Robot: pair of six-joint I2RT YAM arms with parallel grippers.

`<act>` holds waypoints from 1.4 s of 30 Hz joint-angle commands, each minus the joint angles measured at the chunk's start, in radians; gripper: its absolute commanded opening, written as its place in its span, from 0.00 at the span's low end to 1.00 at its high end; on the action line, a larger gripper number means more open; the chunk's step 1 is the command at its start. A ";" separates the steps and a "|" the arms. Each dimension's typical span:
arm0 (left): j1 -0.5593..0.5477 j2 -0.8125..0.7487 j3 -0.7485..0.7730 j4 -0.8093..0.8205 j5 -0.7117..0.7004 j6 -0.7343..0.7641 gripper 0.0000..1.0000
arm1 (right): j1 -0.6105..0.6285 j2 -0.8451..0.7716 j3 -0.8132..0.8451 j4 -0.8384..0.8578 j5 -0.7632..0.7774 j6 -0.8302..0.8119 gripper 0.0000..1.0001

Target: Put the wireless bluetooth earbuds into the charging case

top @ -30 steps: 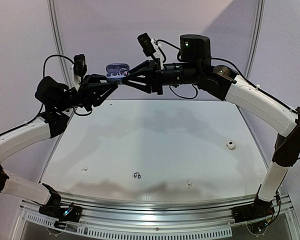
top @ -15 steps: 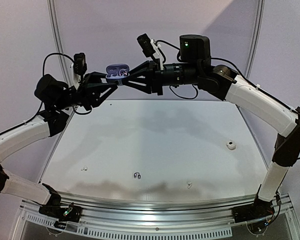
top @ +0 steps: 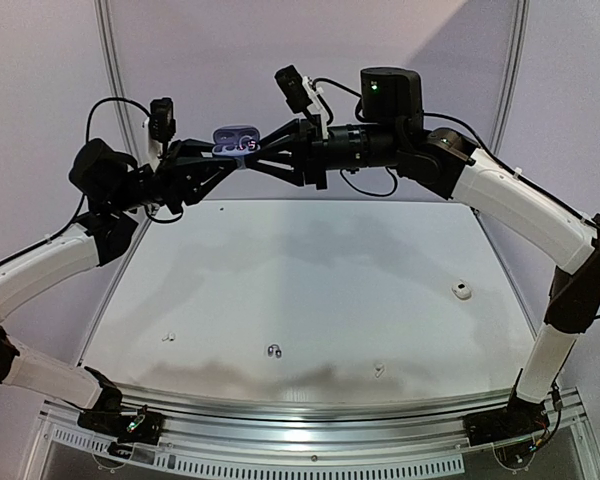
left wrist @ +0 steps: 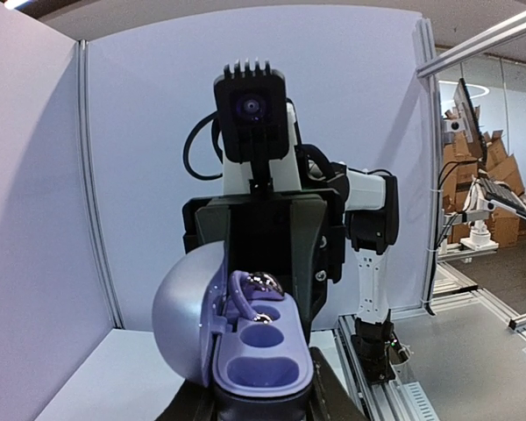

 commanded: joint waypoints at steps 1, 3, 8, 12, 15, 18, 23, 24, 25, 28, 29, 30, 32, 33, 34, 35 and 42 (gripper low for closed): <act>0.000 0.014 0.020 -0.030 0.024 0.002 0.00 | 0.004 0.006 0.020 -0.008 0.019 -0.018 0.16; 0.000 0.012 0.019 -0.028 0.023 0.002 0.00 | 0.004 0.006 0.019 -0.005 0.020 -0.018 0.17; 0.000 0.007 0.009 -0.017 0.012 0.003 0.00 | 0.003 0.003 0.012 -0.018 0.058 -0.004 0.41; 0.004 -0.003 -0.005 -0.009 0.007 0.022 0.00 | -0.001 -0.033 -0.039 -0.033 0.122 -0.016 0.63; 0.007 -0.008 -0.010 -0.010 0.005 0.035 0.00 | -0.009 -0.088 -0.084 -0.020 0.155 -0.017 0.64; 0.009 -0.015 -0.013 -0.042 -0.002 0.087 0.00 | -0.010 -0.138 -0.095 -0.046 0.192 -0.021 0.62; 0.009 -0.021 -0.019 -0.132 -0.029 0.204 0.00 | -0.011 -0.199 -0.079 -0.118 0.217 -0.013 0.54; 0.009 -0.021 -0.019 -0.140 -0.033 0.211 0.00 | -0.011 -0.202 -0.067 -0.140 0.220 -0.006 0.52; 0.009 -0.020 -0.021 -0.143 -0.035 0.215 0.00 | -0.011 -0.203 -0.053 -0.155 0.218 0.000 0.49; 0.004 -0.019 -0.023 -0.158 -0.042 0.224 0.00 | -0.002 -0.184 -0.011 -0.177 0.185 0.028 0.45; 0.001 -0.019 -0.024 -0.166 -0.043 0.229 0.00 | 0.006 -0.173 0.003 -0.184 0.182 0.046 0.44; -0.003 -0.019 -0.026 -0.172 -0.045 0.231 0.00 | 0.013 -0.155 0.020 -0.193 0.184 0.048 0.42; -0.009 -0.020 -0.029 -0.181 -0.045 0.232 0.00 | 0.019 -0.127 0.055 -0.216 0.194 0.044 0.39; -0.011 -0.022 -0.030 -0.184 -0.045 0.232 0.00 | 0.021 -0.116 0.063 -0.217 0.201 0.045 0.36; -0.012 -0.021 -0.032 -0.186 -0.045 0.231 0.00 | 0.021 -0.105 0.064 -0.209 0.213 0.048 0.34; -0.014 -0.022 -0.033 -0.187 -0.045 0.229 0.00 | 0.020 -0.100 0.064 -0.200 0.221 0.051 0.32; -0.018 -0.015 -0.037 -0.168 -0.046 0.204 0.00 | 0.024 -0.051 0.111 -0.202 0.190 0.043 0.24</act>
